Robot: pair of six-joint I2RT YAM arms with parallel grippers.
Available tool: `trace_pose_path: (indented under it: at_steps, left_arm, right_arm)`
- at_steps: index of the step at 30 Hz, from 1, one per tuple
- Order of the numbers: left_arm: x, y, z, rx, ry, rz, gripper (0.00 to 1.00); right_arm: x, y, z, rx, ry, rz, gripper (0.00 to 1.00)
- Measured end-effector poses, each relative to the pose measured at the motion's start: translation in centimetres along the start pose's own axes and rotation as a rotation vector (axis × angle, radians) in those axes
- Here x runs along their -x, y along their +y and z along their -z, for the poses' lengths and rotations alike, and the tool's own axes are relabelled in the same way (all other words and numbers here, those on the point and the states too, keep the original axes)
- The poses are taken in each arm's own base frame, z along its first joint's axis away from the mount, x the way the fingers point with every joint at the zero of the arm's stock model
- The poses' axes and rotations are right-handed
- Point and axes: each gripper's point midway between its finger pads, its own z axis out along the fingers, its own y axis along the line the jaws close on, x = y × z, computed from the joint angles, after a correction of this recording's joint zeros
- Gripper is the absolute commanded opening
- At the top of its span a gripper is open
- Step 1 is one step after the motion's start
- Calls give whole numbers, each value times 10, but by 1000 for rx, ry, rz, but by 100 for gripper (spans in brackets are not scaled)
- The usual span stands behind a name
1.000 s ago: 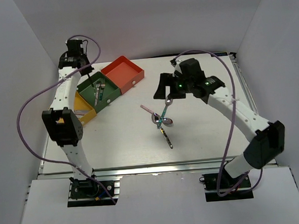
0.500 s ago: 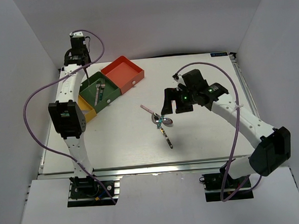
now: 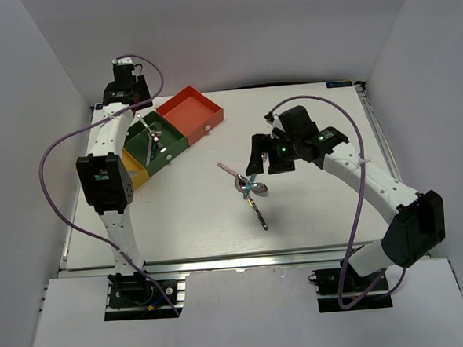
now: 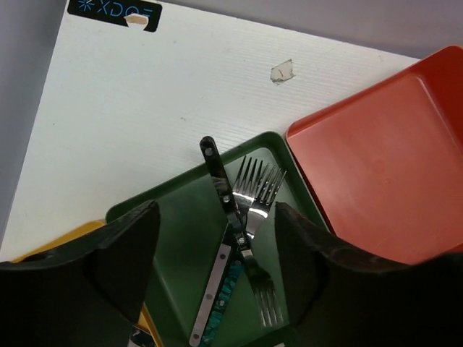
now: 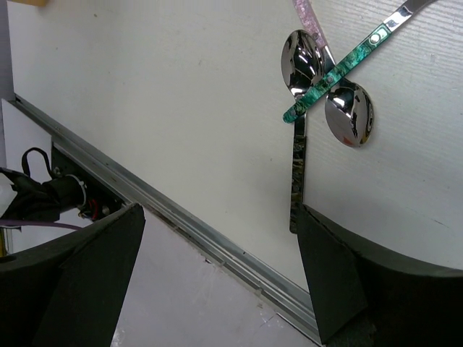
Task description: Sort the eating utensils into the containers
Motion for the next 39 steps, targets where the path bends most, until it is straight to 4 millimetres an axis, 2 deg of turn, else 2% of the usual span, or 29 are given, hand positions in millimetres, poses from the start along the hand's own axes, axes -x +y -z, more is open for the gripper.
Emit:
trace_pose_path:
  at_steps: [2, 3, 7, 12, 15, 17, 20, 23, 26, 28, 30, 31, 32, 37, 39]
  left_arm:
    - [2, -3, 1, -17, -4, 17, 81]
    - [3, -5, 3, -25, -5, 28, 98]
    - [8, -13, 25, -69, -14, 76, 98]
    - [8, -16, 89, -121, -34, 118, 98]
    - [5, -14, 121, -140, -49, 144, 98]
    - [-1, -12, 128, -139, -37, 168, 98]
    - [-19, -11, 126, -117, 26, 216, 98]
    - [-47, -5, 124, -60, 120, 276, 98]
    - [-70, -2, 123, -27, 197, 307, 98]
    - [-77, -7, 120, -46, 229, 317, 98]
    - [-82, -12, 115, -67, 254, 321, 98]
    - [-83, -14, 110, -68, 262, 323, 97]
    - [-82, -16, 105, -66, 267, 323, 96]
    - [-60, -30, 62, -54, 253, 321, 92]
    - [-60, -34, 50, -53, 260, 321, 91]
  right_arm:
    - [2, 0, -1, 1, -8, 0, 89]
    - [3, -1, -3, 0, -11, 1, 89]
    - [2, -16, -22, -54, 15, -12, 89]
    - [-15, -50, -63, -179, 114, -42, 89]
    - [-21, -56, -74, -208, 139, -43, 89]
    - [-18, -55, -76, -220, 132, -33, 89]
    - [-5, -50, -78, -244, 95, -5, 89]
    - [9, -49, -78, -284, 49, 34, 89]
    - [14, -48, -79, -310, 31, 62, 87]
    - [12, -48, -79, -315, 34, 66, 83]
    - [10, -46, -81, -311, 35, 68, 78]
    - [8, -47, -81, -309, 33, 68, 71]
    - [4, -48, -81, -311, 40, 67, 68]
    - [-19, -55, -66, -319, 54, 59, 66]
    - [-24, -55, -55, -316, 42, 67, 67]
